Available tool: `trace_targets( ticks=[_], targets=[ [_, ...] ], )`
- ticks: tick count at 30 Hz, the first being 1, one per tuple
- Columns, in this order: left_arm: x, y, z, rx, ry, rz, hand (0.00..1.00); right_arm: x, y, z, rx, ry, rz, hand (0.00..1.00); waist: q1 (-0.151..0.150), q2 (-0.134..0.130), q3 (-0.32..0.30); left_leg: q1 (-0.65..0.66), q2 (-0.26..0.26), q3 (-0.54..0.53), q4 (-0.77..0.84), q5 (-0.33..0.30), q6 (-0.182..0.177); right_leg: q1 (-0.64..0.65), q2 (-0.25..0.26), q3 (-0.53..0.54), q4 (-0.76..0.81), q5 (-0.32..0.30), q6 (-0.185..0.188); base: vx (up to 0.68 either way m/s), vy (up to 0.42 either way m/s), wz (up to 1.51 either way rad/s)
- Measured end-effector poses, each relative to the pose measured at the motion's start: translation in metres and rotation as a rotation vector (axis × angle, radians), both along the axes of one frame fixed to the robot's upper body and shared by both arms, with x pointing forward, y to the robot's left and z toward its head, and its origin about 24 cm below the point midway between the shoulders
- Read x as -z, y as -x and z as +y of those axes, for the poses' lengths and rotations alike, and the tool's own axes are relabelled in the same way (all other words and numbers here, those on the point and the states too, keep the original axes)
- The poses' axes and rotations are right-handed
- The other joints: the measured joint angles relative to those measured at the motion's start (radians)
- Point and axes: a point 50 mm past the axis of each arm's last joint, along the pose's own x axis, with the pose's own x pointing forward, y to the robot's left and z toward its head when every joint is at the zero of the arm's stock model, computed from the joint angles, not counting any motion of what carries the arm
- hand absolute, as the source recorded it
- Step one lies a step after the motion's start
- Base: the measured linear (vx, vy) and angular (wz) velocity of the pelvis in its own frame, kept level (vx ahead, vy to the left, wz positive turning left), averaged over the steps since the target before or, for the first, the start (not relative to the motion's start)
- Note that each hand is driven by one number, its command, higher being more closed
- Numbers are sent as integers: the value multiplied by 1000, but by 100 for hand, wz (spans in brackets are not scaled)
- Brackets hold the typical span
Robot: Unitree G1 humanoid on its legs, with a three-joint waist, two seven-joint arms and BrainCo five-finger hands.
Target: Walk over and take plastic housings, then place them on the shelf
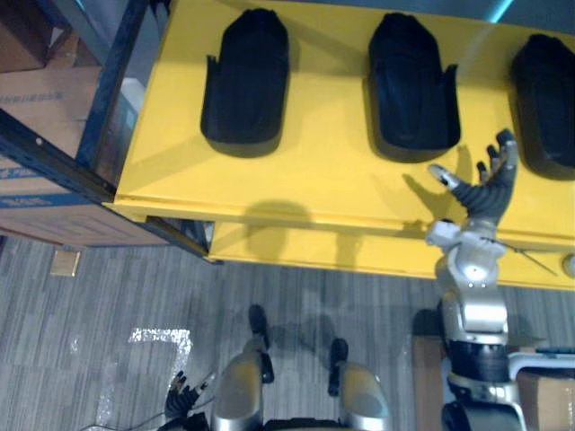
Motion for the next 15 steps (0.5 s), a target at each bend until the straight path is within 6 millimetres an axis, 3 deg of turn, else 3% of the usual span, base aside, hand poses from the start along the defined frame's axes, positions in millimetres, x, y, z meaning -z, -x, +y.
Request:
trace_targets(
  ticks=[8, 15],
  targets=[
    [0, 0, 0, 1, 0, 0, 0, -6, -18, 5, -69, 4, 20, 0, 2, 4, 1, 2, -7, -9, -15, 7, -2, -1, -4, -8, 3, -1, 0, 5, 4, 3],
    [1, 0, -7, 18, 15, 5, 0, -14, -29, 2, -83, 31, 26, 0, 3, 40, -1, 1, -16, -30, -30, 18, -3, -5, -13, -27, 24, -15, 2, 2, -1, 9]
  ],
)
